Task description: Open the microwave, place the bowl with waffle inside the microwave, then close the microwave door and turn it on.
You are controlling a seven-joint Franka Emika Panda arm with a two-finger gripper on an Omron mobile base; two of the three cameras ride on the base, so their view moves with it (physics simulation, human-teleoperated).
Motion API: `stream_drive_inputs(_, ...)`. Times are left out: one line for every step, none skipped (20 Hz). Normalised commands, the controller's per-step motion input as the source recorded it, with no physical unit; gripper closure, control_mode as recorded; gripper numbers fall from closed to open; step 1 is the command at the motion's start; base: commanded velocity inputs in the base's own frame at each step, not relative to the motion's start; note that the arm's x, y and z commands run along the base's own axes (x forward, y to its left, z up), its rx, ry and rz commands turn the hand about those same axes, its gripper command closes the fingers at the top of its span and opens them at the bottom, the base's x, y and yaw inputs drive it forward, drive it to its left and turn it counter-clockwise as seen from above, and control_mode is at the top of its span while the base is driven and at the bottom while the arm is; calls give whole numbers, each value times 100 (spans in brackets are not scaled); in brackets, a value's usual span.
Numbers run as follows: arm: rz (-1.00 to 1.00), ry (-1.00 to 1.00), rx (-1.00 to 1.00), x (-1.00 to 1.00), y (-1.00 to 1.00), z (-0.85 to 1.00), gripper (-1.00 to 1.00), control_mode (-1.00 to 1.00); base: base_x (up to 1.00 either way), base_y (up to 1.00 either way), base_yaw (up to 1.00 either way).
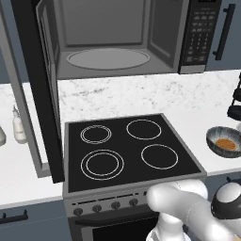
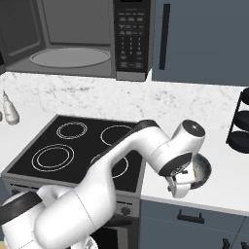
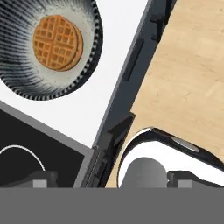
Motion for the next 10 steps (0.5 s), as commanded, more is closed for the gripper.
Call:
stream_drive_inputs(-28,12,0,22,-54,-34,-100,-100,0,0,0)
stream_drive_inputs(-28,9,0,32,-49,-41,-100,-100,0,0,0)
stream_drive_inputs(-28,9,0,38,-45,-41,-100,-100,0,0,0)
stream_drive_inputs(-26,9,0,36,-38,-34,-100,-100,0,0,0)
stream_drive_inputs(-21,5,0,41,-19,-24,-100,-100,0,0,0)
stream_drive_inputs(-16,3,0,44,-9,-23,-100,-100,0,0,0)
stream_drive_inputs(-15,2,0,45,-7,-24,-100,-100,0,0,0)
stream_drive_inputs(-13,2,0,50,-9,-28,-100,-100,0,0,0)
stream_drive_inputs(-13,1,0,53,-16,-29,-100,-100,0,0,0)
stream_drive_inputs(-11,0,0,46,-17,-31,-100,-100,0,0,0)
